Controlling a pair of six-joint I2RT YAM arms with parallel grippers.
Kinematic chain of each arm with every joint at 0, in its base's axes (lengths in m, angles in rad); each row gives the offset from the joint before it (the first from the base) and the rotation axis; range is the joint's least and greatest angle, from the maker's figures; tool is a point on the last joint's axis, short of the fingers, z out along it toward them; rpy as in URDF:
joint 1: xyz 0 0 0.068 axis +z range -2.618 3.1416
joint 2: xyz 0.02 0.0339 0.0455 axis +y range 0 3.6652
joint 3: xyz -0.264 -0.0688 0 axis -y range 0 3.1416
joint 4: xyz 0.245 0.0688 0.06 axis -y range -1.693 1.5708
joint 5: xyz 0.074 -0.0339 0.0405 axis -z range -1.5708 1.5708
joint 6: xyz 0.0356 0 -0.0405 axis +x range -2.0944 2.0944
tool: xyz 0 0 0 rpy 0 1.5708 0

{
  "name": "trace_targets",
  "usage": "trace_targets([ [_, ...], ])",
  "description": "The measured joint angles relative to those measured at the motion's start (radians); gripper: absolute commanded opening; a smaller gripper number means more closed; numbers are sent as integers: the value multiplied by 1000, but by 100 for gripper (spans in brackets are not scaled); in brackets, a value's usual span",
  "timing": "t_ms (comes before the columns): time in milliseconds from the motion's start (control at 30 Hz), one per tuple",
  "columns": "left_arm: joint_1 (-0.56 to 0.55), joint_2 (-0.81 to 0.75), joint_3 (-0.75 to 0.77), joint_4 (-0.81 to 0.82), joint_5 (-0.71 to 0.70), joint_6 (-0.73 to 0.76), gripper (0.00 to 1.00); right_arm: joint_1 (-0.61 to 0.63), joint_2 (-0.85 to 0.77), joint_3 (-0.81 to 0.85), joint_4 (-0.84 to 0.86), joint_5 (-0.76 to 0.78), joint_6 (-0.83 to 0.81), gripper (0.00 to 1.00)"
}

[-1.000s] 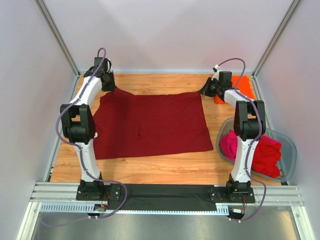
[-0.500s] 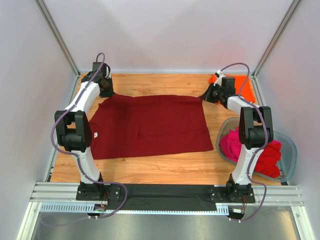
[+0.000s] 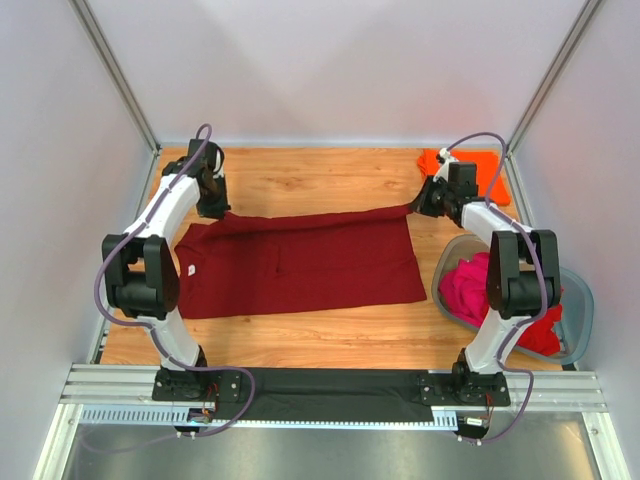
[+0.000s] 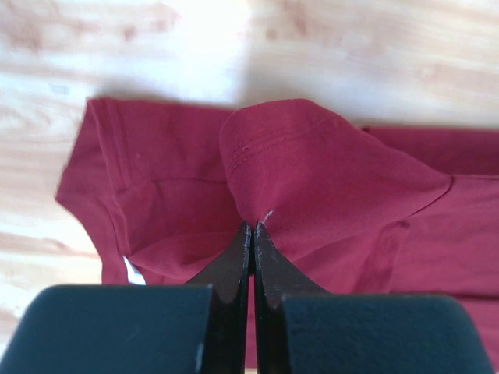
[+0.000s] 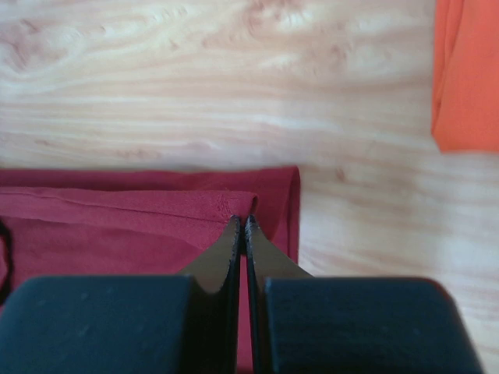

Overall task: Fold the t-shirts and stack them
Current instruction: Fold the tshirt

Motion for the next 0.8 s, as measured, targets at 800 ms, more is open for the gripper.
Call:
trace_targets([
  [800,0,-53,-61,-217,8,-49,0,0,-143,-199,-91,16,-4,0],
])
